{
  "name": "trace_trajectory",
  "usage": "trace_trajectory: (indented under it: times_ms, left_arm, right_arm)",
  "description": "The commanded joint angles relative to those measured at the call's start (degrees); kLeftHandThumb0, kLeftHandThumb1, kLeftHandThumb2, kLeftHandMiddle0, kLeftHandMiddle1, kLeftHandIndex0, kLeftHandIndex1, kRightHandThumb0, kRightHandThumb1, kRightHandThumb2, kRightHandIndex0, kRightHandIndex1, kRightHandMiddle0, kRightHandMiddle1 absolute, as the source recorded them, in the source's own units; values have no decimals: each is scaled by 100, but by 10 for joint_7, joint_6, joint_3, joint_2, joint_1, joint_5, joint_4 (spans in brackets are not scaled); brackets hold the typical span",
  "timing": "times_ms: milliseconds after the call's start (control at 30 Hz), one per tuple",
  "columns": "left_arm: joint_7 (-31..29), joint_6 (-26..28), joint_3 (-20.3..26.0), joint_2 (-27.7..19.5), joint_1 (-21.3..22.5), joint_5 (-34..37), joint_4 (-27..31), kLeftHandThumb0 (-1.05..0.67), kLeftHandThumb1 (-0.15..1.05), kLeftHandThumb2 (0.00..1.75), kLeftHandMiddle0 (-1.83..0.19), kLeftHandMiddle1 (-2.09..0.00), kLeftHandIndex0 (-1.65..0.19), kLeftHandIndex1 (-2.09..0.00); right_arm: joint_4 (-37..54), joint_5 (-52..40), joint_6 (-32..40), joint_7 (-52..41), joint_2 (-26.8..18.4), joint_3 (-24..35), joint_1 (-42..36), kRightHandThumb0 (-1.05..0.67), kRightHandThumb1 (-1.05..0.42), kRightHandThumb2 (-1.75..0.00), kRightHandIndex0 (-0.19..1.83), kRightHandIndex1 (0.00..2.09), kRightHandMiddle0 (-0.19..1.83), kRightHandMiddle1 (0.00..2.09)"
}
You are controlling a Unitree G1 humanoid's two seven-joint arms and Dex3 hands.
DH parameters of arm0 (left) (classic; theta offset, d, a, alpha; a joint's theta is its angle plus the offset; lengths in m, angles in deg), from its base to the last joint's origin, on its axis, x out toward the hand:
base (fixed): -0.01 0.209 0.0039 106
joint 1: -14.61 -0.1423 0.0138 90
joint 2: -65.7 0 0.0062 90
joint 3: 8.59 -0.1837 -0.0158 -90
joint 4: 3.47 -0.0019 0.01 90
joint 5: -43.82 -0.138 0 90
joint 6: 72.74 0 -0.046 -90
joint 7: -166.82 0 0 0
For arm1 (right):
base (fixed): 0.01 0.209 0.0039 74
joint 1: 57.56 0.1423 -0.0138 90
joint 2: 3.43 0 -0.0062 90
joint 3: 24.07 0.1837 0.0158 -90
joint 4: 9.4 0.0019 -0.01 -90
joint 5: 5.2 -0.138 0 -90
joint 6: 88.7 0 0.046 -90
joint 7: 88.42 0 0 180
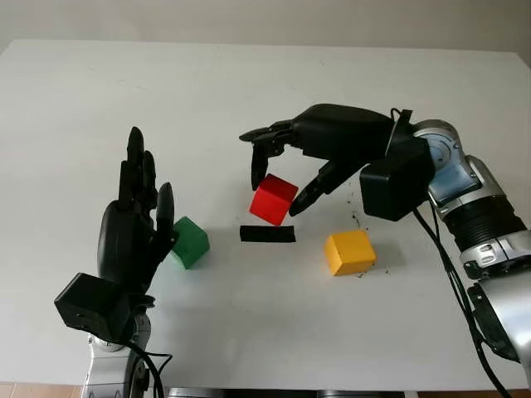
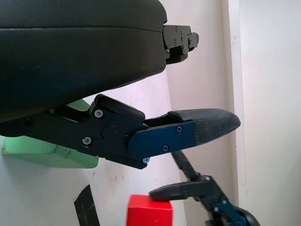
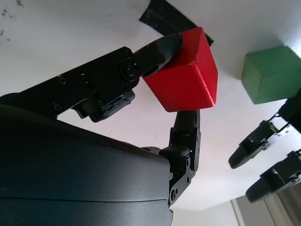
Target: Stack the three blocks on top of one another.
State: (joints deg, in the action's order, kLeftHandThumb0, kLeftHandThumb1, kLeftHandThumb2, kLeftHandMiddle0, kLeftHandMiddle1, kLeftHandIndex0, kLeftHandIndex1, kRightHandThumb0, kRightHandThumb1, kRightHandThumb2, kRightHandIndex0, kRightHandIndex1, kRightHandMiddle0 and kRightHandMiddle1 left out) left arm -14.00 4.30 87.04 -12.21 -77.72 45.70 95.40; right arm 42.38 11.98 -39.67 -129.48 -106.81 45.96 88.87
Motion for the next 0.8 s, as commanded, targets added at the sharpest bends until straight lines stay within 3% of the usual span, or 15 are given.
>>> trace_trajectory:
  times_ms: [0,233,767]
  left_arm:
    - [2,-7,0,1,-8,-3,7,-78,105,60,9,-6,9,-6]
    - [3,-13,1,1,-6,-7,3,-78,105,59,8,-6,8,-6]
    - [7,1,-5,9,-9,-11,16,-78,105,60,8,-6,8,-6]
  right_arm:
    - [7,1,8,-6,4,-2,-2,-39,-92,-5,25,3,45,127]
    - [-6,13,-4,-18,6,-13,-1,-38,-92,-5,22,4,50,115]
    - [-76,86,-83,51,10,-35,25,-38,-91,-5,22,5,55,111]
